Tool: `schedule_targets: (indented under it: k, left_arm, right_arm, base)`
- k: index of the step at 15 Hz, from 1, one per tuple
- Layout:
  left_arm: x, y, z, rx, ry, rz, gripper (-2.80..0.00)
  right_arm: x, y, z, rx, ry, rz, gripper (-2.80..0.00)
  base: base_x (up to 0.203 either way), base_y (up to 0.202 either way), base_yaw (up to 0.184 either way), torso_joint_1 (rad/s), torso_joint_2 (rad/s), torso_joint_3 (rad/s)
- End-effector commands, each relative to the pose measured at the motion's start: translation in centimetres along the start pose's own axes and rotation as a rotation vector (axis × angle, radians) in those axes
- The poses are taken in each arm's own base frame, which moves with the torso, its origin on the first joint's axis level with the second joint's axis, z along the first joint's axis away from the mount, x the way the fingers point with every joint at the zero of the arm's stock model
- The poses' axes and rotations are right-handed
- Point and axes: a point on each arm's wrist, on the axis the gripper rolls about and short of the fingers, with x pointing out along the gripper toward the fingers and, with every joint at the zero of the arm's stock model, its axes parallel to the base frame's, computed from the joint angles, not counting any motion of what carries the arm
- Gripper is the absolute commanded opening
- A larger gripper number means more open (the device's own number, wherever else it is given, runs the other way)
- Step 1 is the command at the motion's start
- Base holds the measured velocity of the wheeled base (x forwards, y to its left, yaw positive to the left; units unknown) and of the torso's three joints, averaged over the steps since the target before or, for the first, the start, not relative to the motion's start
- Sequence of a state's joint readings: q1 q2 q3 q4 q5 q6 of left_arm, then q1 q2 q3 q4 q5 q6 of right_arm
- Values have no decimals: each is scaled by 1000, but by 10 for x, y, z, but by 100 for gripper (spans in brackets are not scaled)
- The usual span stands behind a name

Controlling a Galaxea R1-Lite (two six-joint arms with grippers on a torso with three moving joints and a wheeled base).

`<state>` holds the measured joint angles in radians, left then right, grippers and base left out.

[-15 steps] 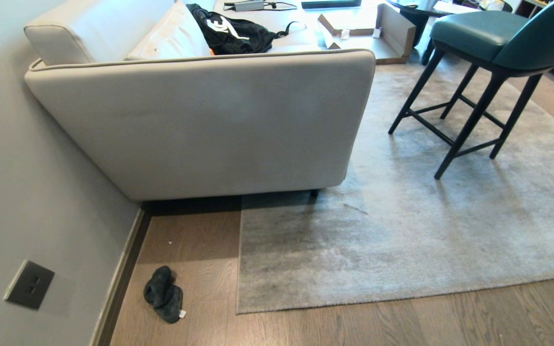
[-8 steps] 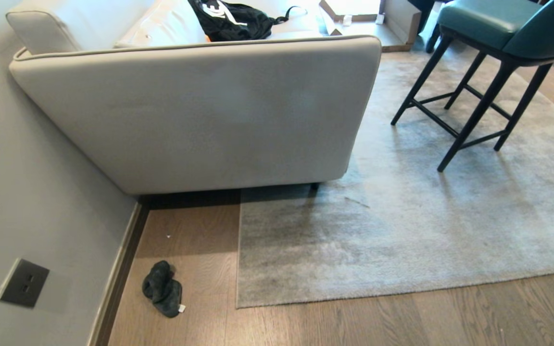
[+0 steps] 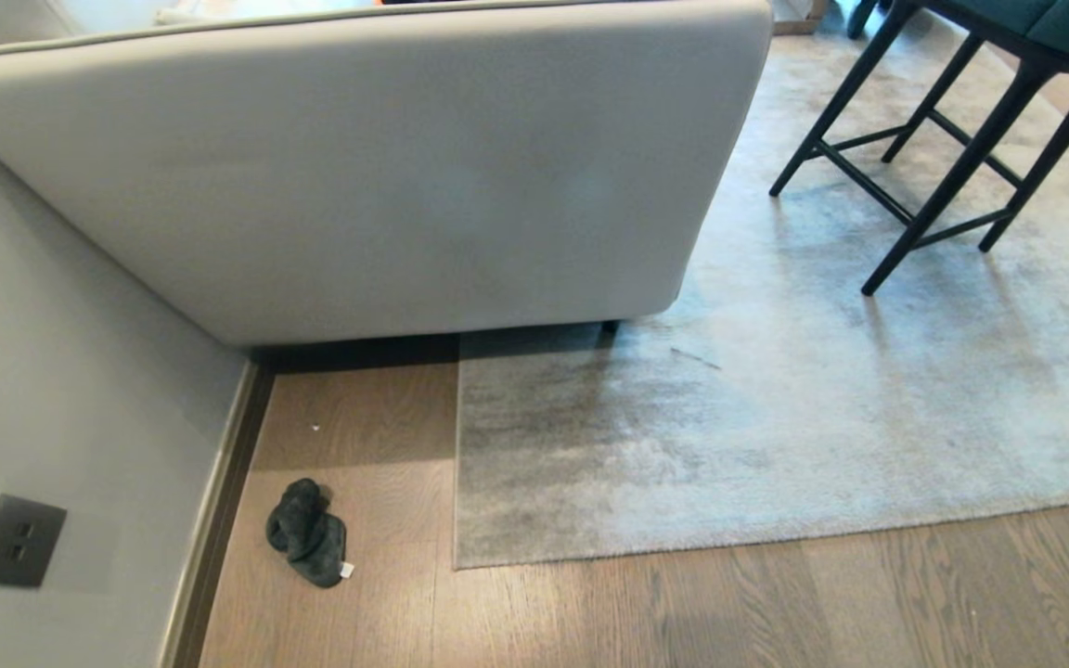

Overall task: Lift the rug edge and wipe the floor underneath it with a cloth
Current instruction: Pick up the rag

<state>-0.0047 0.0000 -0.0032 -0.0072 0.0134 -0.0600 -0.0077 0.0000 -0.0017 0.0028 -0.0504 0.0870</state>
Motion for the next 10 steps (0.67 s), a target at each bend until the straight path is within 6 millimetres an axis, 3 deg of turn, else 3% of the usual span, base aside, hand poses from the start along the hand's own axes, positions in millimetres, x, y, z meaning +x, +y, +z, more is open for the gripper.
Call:
schedule_targets:
  k: [1, 10]
  left_arm:
    - [0, 0, 0, -3, -2, 0, -280]
    - [0, 0, 0, -9, 0, 2, -280]
  right_arm:
    - [0, 0, 0, 0, 2, 0, -280]
    - [0, 0, 0, 0, 4, -1, -280]
  base:
    - [0, 0, 0, 2, 11, -184]
    - [0, 0, 0, 2, 2, -198]
